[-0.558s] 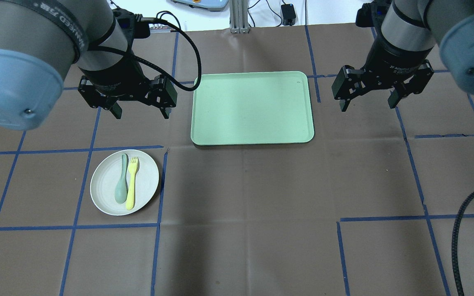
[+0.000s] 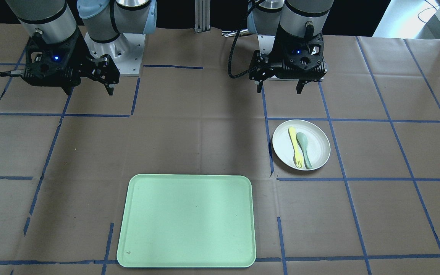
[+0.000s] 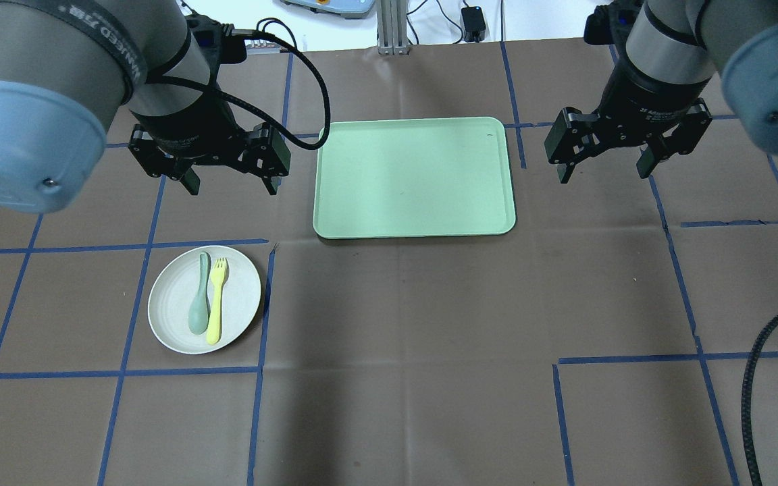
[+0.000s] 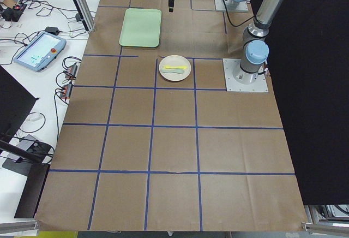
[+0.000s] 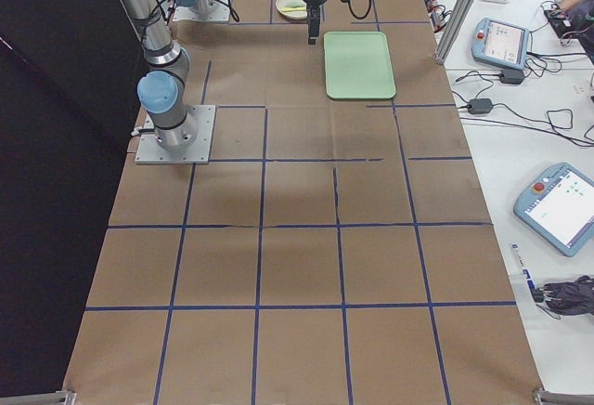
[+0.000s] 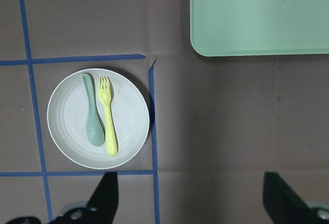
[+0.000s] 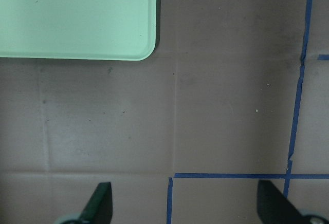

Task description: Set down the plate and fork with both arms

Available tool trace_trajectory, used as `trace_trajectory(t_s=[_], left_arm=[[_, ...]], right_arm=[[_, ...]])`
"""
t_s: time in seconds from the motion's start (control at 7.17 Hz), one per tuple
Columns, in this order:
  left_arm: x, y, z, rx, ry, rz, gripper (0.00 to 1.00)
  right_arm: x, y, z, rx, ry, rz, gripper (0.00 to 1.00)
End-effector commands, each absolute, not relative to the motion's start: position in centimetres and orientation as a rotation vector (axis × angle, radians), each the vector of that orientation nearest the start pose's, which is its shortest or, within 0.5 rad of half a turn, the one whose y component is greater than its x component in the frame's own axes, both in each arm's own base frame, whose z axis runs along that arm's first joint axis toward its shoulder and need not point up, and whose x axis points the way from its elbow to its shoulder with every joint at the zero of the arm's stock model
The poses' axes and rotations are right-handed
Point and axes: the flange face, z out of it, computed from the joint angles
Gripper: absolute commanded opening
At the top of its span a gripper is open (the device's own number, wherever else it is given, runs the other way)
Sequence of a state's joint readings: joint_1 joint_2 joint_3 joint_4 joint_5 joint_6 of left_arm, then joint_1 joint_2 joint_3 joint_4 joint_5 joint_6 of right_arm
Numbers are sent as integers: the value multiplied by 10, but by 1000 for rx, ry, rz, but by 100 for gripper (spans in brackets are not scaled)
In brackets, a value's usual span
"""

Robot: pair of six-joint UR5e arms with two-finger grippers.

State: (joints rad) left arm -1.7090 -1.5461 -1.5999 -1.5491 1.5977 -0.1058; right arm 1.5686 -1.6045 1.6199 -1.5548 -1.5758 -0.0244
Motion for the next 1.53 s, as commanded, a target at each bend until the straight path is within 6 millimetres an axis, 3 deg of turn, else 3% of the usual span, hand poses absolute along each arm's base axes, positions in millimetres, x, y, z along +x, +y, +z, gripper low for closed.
trace_trajectory(t_s=[0.0, 0.7, 0.98, 1.25, 1.39], left_arm=[[-197, -463, 485, 52, 3115, -27, 100], [-195, -463, 506, 21, 3134, -88, 100], [-195, -440, 524, 25, 3131, -127, 100], [-184, -440, 476, 24, 3115, 19, 100], [-158, -441, 430, 2, 3113, 126, 100]], right_arm=[[132, -475, 479, -36, 3145, 48, 100], [132, -475, 479, -36, 3145, 48, 100], [132, -474, 478, -36, 3145, 51, 100], [132, -474, 478, -36, 3145, 51, 100], [132, -474, 478, -36, 3145, 51, 100]])
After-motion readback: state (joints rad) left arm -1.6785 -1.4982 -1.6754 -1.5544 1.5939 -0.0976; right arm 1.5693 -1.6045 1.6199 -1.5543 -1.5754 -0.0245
